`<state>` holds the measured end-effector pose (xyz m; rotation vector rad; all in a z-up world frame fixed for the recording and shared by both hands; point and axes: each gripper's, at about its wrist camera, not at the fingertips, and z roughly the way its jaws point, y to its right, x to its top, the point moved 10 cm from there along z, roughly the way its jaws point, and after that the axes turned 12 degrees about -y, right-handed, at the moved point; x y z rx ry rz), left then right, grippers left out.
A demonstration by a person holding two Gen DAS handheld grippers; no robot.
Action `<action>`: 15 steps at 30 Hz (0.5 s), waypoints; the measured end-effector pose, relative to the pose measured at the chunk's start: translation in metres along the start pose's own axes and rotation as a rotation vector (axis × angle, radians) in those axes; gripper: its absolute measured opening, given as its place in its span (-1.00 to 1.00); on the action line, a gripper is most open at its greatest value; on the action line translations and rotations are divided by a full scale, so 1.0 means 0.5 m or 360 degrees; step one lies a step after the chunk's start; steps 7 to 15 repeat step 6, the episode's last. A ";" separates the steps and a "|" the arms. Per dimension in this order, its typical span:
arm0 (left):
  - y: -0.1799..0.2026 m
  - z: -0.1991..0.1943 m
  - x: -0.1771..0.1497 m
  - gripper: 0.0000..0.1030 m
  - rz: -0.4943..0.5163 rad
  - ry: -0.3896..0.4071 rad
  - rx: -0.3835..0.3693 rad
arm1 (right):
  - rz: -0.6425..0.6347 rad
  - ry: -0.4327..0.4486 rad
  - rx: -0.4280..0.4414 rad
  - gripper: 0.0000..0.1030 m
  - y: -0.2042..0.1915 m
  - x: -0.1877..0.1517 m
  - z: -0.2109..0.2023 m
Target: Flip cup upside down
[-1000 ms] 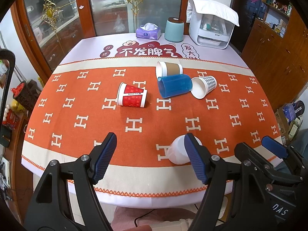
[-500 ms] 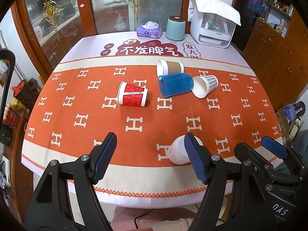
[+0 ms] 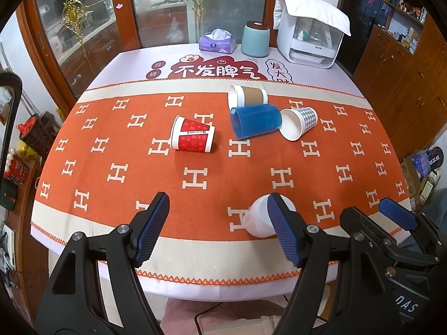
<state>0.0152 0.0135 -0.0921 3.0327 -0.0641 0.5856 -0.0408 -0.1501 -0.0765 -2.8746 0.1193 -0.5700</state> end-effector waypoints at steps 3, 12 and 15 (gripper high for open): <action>-0.001 0.004 -0.003 0.36 -0.0003 -0.0007 0.0003 | 0.0000 -0.0005 0.0003 0.68 0.000 0.000 0.003; 0.001 0.006 -0.004 0.36 -0.0007 -0.0015 0.0005 | -0.0004 -0.0008 0.0005 0.68 -0.001 -0.003 0.006; 0.001 0.006 -0.004 0.36 -0.0007 -0.0015 0.0005 | -0.0004 -0.0008 0.0005 0.68 -0.001 -0.003 0.006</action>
